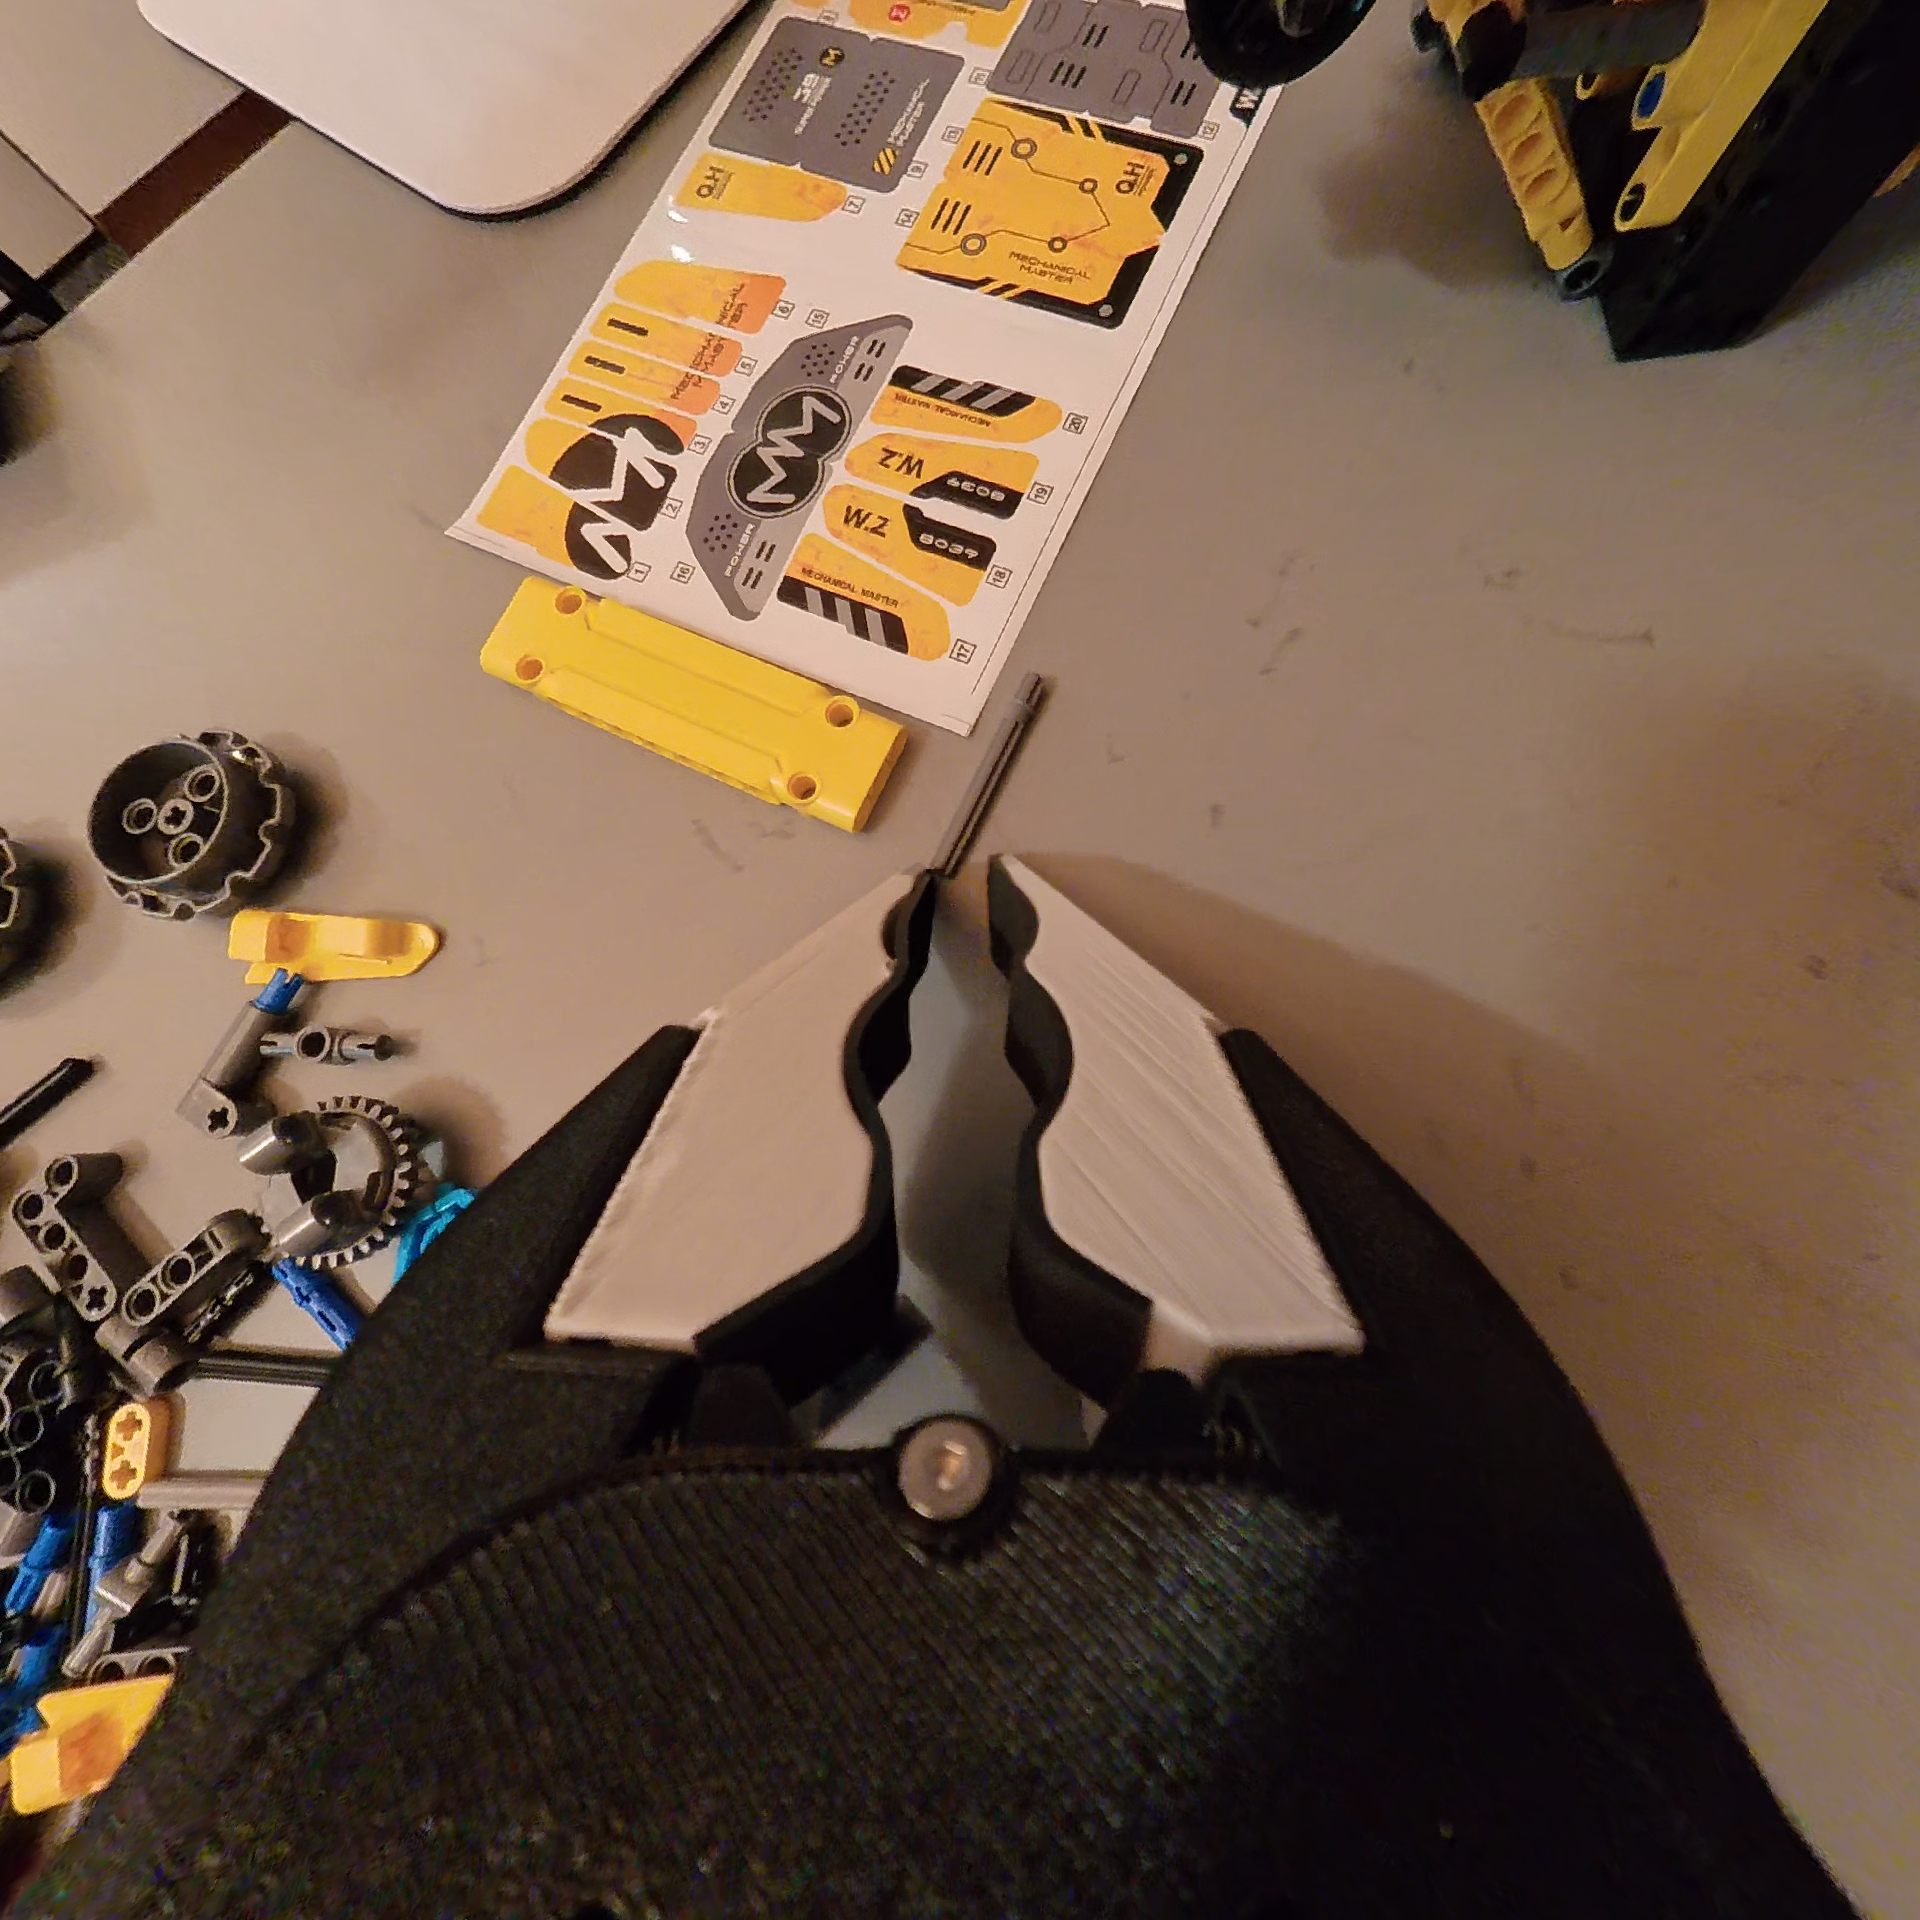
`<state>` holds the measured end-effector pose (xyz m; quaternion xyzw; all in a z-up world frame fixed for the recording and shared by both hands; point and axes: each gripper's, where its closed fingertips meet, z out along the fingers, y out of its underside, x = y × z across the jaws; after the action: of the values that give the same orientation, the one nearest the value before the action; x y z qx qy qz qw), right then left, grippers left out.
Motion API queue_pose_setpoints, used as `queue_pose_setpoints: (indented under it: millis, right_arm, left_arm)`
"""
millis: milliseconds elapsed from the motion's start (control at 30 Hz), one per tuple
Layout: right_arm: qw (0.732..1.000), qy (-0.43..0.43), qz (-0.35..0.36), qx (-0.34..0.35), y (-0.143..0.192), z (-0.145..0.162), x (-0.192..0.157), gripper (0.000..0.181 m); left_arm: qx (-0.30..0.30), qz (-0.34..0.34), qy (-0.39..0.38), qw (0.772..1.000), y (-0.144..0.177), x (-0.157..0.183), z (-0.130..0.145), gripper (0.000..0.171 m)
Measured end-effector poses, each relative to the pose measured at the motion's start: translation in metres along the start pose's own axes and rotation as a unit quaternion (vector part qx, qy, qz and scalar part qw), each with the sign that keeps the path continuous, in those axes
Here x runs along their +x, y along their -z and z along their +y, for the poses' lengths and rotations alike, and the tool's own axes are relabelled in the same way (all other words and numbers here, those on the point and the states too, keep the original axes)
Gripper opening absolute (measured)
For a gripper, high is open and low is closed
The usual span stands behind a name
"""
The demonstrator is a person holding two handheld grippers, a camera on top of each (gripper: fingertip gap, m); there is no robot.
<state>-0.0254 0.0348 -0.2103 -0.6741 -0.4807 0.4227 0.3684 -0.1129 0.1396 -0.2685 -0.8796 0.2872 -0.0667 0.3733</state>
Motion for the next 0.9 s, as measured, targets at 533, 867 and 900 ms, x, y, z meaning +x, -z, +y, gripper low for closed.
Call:
queue_pose_setpoints:
  millis: [533, 867, 900]
  right_arm:
    - [0.985, 0.038, 0.037, 0.161, 0.077, -0.066, 0.004, 0.028]
    - [0.974, 0.023, 0.175, 0.140, 0.153, -0.076, 0.103, 0.053]
    - [0.975, 0.014, 0.180, 0.131, 0.149, -0.073, 0.110, 0.059]
  left_arm:
    - [0.200, 0.073, 0.049, 0.976, 0.017, 0.089, -0.094, 0.104]
    - [0.206, 0.087, 0.101, 0.969, -0.015, 0.110, -0.117, 0.117]
    - [0.208, 0.083, 0.099, 0.970, -0.016, 0.109, -0.119, 0.117]
